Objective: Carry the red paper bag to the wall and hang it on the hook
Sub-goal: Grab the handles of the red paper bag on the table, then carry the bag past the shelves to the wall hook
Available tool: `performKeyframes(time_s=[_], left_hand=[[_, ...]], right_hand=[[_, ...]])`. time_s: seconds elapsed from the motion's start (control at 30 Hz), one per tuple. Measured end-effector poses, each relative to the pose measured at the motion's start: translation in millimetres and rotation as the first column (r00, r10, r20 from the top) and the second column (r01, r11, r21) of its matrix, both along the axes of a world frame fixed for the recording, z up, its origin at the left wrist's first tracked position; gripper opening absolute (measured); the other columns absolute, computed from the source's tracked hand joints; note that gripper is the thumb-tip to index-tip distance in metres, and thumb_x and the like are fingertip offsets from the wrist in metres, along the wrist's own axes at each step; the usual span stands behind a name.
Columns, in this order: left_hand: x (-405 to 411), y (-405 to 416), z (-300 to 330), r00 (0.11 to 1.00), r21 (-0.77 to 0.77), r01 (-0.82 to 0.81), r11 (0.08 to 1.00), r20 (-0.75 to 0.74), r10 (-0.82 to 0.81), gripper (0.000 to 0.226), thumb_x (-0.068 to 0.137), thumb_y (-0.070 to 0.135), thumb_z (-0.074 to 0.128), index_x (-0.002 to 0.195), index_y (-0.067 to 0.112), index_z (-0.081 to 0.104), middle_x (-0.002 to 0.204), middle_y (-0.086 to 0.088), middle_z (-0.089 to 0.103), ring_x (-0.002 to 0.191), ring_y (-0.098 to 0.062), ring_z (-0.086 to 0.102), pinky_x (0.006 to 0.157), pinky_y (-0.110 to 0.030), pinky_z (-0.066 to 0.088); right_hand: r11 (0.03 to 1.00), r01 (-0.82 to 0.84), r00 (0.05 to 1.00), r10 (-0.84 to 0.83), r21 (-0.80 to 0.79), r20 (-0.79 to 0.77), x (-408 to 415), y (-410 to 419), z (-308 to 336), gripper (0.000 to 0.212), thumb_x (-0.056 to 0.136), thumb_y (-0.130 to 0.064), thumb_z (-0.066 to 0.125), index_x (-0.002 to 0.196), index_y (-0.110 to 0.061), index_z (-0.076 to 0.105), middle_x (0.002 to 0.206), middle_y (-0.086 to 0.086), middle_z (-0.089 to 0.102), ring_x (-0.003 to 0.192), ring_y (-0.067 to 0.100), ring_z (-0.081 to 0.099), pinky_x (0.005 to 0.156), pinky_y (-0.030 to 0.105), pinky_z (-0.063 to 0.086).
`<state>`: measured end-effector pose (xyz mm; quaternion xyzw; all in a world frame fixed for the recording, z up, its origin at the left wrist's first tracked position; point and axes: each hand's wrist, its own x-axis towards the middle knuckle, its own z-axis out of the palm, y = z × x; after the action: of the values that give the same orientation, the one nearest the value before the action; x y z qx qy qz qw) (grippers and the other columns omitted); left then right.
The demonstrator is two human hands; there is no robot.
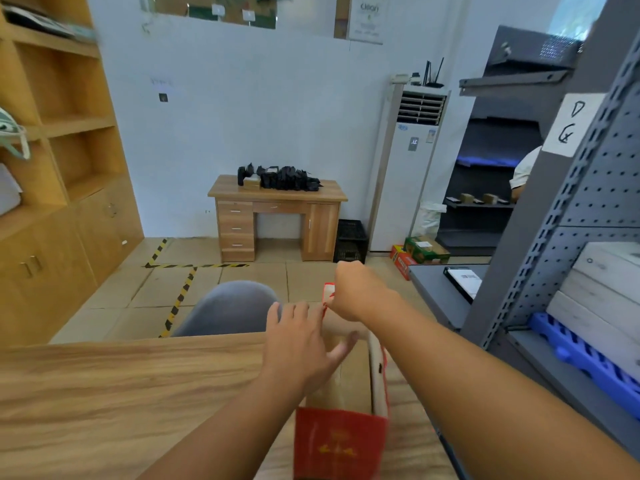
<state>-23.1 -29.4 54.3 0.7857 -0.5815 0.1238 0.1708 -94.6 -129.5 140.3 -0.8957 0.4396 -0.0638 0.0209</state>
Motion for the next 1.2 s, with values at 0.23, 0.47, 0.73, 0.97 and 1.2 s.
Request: performKeyframes(time_s=[0.23, 0.47, 0.73, 0.97, 1.2], left_hand=[[7, 23, 7, 0.967, 0.042, -0.194, 0.980, -0.159, 0.198, 0.088, 0.066, 0.096, 0.023, 0.109, 0.029, 0.059, 0.102, 0.009, 0.063, 0.107, -0.017, 0.055, 0.113, -0.048, 0.026], [59, 66, 26, 0.988, 0.032, -0.121, 0.992, -0.095, 0.124, 0.022, 0.086, 0.041, 0.054, 0.068, 0.028, 0.050, 0.065, 0.011, 0.058, 0.070, -0.013, 0.053, 0.101, -0.042, 0.037], [127, 137, 43, 0.995, 0.063, -0.075, 0.995, 0.078, 0.070, 0.026, 0.084, 0.035, 0.044, 0.061, 0.024, 0.052, 0.055, 0.006, 0.051, 0.055, -0.018, 0.043, 0.076, -0.040, 0.045], [164, 220, 46, 0.980, -0.011, -0.199, 0.980, 0.001, 0.199, 0.039, 0.082, 0.042, 0.053, 0.054, 0.019, 0.037, 0.053, -0.001, 0.043, 0.054, -0.025, 0.043, 0.051, -0.039, 0.035], [180, 330, 47, 0.908, 0.021, -0.413, 0.911, -0.065, 0.413, 0.022, 0.073, 0.041, 0.050, 0.067, 0.021, 0.052, 0.067, 0.003, 0.056, 0.062, -0.023, 0.049, 0.057, -0.037, 0.041]], right_hand=[[0.984, -0.055, 0.998, 0.047, 0.171, 0.050, 35, 36, 2, 0.031, 0.085, -0.021, 0.074, 0.071, -0.013, 0.047, 0.082, 0.011, 0.064, 0.078, 0.030, 0.068, 0.070, 0.040, 0.060], [0.908, -0.144, 0.987, 0.162, 0.394, -0.014, 58, 69, 12, 0.023, 0.085, -0.023, 0.068, 0.072, -0.006, 0.060, 0.072, 0.010, 0.065, 0.063, 0.022, 0.061, 0.059, 0.034, 0.051], [0.697, -0.441, 0.893, 0.406, 0.566, 0.195, 86, 112, -15, 0.023, 0.087, -0.034, 0.053, 0.075, -0.020, 0.068, 0.091, 0.001, 0.066, 0.089, 0.020, 0.058, 0.084, 0.041, 0.046], [0.613, -0.789, 0.612, 0.790, -0.039, 0.035, 146, 163, -21, 0.016, 0.091, -0.035, 0.060, 0.094, -0.022, 0.069, 0.115, -0.001, 0.055, 0.104, 0.021, 0.048, 0.089, 0.042, 0.043], [0.368, -0.919, 0.389, 0.906, 0.142, 0.168, 204, 231, -17, 0.015, 0.087, -0.024, 0.063, 0.077, -0.014, 0.059, 0.063, -0.003, 0.053, 0.055, 0.011, 0.044, 0.051, 0.029, 0.033]])
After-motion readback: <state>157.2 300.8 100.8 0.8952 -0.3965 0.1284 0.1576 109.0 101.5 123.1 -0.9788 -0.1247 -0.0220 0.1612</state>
